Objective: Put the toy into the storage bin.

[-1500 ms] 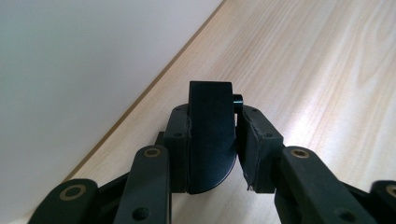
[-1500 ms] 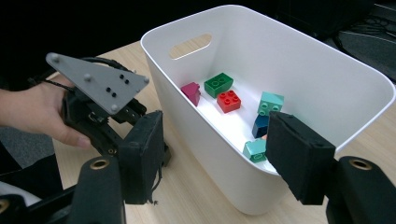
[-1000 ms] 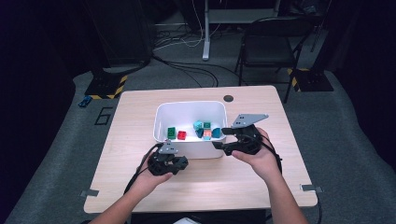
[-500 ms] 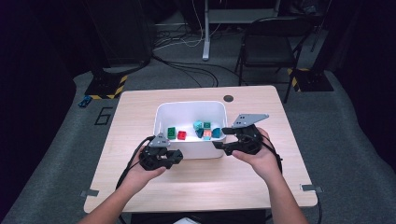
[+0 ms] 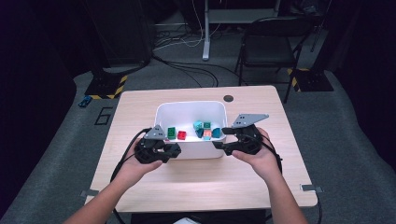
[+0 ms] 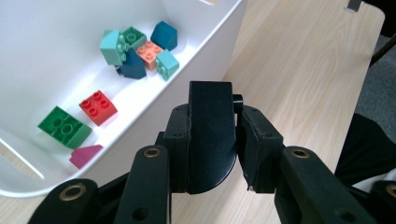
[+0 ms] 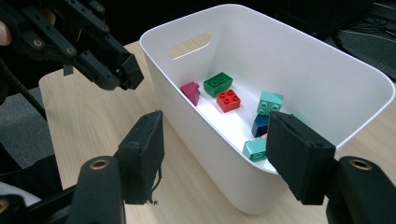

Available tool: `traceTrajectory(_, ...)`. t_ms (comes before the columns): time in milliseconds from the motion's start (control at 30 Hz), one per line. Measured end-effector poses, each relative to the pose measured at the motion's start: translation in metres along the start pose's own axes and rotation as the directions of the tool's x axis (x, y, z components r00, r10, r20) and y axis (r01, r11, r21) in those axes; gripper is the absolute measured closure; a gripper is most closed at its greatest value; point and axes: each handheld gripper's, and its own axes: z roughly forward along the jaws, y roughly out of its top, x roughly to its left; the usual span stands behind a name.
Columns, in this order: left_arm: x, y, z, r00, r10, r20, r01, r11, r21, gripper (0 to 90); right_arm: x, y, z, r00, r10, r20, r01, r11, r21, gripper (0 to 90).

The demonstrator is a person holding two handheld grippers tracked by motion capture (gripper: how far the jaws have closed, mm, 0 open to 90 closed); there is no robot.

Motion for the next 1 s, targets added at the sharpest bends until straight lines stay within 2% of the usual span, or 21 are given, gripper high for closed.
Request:
traceTrajectory(167,0.004,0.012,-0.006,0.9999,0.015,-0.006,-0.015,0.9999,-0.002,66.5,0.000,0.000,0.000,1.0000,0.002,0.000,-0.002,1.000,0.002,36.5)
traceTrajectory(300,0.010,0.021,-0.009,1.0000,0.007,0.001,-0.007,1.0000,-0.007,66.5,0.000,0.000,0.000,1.0000,0.002,0.001,-0.002,1.000,0.001,36.4)
traceTrajectory(567,0.028,0.040,-0.012,0.9993,-0.037,0.012,0.037,0.9987,-0.036,66.6,0.000,0.000,0.000,1.0000,0.003,0.003,-0.003,1.000,0.001,36.4)
traceTrajectory(1000,0.062,0.063,0.001,0.9964,-0.084,-0.014,0.083,0.9955,-0.045,66.5,-0.002,-0.001,-0.001,1.0000,0.008,0.005,-0.008,1.000,-0.002,36.4)
